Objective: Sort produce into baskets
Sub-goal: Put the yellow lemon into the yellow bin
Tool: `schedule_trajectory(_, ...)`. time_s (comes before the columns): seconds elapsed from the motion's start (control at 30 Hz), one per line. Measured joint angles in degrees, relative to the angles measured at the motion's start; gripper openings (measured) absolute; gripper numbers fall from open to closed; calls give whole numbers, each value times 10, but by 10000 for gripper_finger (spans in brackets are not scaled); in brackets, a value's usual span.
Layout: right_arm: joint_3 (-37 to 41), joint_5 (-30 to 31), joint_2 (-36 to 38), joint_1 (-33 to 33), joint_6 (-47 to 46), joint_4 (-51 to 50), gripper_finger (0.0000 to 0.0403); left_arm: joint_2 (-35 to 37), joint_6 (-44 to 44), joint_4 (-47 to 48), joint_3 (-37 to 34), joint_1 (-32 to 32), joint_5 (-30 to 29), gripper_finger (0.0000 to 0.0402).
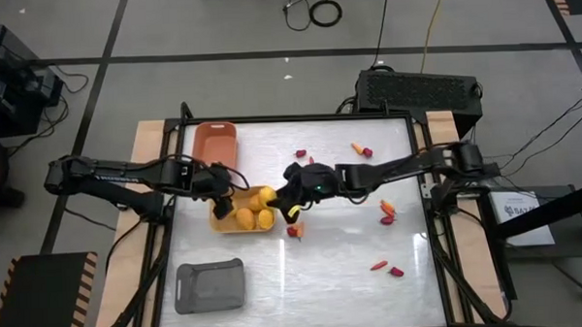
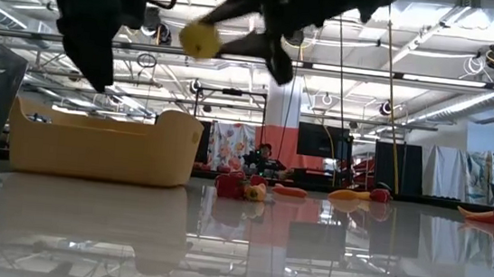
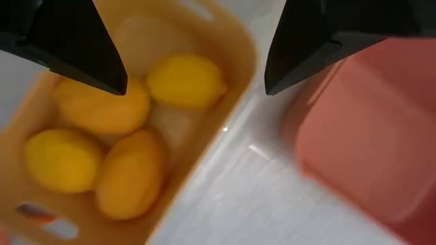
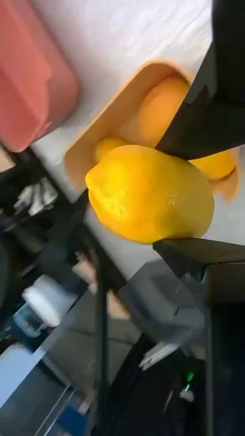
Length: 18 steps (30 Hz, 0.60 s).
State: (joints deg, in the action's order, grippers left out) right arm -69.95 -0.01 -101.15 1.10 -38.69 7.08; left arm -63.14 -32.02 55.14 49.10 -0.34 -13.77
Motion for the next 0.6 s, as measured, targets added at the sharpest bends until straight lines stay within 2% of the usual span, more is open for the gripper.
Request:
schedule_trajectory(0.17,0,-3,-35,-4,14,31,164,8,-18,52,0,-2,-25,354)
schedule_trajectory(0.33,0,-1,-59,-4,43,67,169,8,-22,53,0,-2,-28,354)
schedule_trajectory(0.6,0,0,-76,-4,51,78,221,8,-22,42,0,-2,-28,354)
